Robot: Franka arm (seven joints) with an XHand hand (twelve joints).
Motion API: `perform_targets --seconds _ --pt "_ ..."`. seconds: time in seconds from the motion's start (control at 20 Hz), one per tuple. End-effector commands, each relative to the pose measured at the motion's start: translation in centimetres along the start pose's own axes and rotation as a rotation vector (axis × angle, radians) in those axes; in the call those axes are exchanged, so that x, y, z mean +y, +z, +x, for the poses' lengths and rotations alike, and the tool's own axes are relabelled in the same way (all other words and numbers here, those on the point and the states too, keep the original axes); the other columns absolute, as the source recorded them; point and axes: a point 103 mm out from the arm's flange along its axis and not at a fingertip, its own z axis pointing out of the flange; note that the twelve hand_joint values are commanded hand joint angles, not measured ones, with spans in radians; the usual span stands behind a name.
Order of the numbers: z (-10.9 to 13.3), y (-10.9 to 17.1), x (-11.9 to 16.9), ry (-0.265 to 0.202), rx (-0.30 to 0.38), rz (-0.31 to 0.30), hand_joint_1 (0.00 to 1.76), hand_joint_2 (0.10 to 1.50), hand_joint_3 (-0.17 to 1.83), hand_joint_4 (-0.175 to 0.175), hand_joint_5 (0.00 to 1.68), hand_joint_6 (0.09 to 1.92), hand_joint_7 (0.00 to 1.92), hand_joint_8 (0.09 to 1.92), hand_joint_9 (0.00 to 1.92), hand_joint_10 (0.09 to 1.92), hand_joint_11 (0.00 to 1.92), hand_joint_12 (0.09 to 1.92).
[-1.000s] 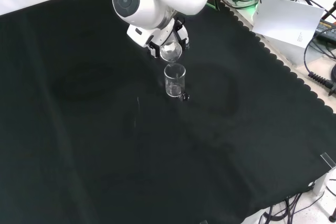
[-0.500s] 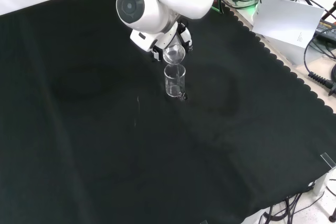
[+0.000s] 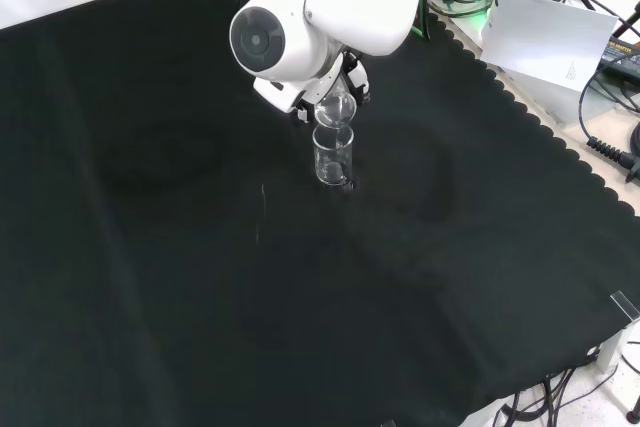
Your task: Pour the water from the handheld beaker into the one on the table.
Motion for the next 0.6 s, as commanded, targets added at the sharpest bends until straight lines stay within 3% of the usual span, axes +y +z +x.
perform_targets --seconds 0.05,0.4,0.45,0.6 --pt "0.2 0.0 -0.1 0.006 -0.029 0.013 1.32 0.74 0.42 -0.175 1.41 0.31 1.57 0.09 1.64 0.09 1.32 0.72" --pt "0.5 -0.4 -0.3 0.012 -0.055 0.017 1.32 0.74 0.41 -0.175 1.41 0.31 1.57 0.09 1.64 0.09 1.32 0.72" --pt "2.1 -1.6 -0.7 0.019 -0.061 0.019 1.32 0.74 0.41 -0.175 1.41 0.31 1.57 0.09 1.64 0.09 1.32 0.72" --pt "2.9 -2.1 -0.9 0.02 -0.068 0.021 1.32 0.74 0.41 -0.175 1.41 0.31 1.57 0.09 1.63 0.09 1.32 0.72"
